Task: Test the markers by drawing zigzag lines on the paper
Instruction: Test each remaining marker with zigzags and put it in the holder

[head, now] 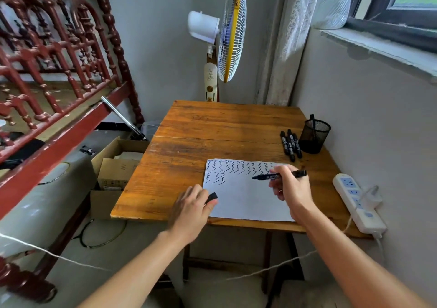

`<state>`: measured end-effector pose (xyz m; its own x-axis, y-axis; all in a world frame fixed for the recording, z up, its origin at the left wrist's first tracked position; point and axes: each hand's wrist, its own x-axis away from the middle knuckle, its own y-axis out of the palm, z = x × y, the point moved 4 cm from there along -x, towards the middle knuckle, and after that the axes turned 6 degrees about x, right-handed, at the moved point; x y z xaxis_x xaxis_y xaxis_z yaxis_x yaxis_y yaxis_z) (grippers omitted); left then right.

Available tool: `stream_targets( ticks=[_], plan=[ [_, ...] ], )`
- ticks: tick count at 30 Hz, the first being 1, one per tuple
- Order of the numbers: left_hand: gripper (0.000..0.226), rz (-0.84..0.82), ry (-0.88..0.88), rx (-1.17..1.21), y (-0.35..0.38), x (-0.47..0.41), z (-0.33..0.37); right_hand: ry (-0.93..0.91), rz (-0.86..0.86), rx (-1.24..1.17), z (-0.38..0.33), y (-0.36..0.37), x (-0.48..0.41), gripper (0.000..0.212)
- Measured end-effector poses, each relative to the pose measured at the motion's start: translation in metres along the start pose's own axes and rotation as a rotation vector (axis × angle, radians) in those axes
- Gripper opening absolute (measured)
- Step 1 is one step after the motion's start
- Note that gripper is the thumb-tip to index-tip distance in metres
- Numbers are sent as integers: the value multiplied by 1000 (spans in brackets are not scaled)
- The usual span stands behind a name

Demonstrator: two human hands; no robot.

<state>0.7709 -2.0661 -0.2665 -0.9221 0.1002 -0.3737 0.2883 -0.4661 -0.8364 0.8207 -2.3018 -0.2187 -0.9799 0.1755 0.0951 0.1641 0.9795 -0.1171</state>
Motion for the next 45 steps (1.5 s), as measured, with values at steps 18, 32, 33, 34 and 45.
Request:
stream_targets(
  ticks=[18, 32, 33, 34, 45],
  plan=[
    [22, 34, -77, -151, 49, -12, -31, -96, 37, 156, 70, 94, -63, 17],
    [27, 10, -98, -146, 48, -11, -30, -114, 10, 166, 77, 84, -58, 18],
    [27, 11, -98, -147, 48, -11, -30, -114, 3, 160, 77, 83, -58, 18],
    [27, 13, -97, -148, 49, -11, -30, -116, -2, 152, 77, 81, -57, 19],
    [24, 26, -67, -139, 47, -12, -30, -118, -27, 18, 56, 59, -48, 19]
  ],
)
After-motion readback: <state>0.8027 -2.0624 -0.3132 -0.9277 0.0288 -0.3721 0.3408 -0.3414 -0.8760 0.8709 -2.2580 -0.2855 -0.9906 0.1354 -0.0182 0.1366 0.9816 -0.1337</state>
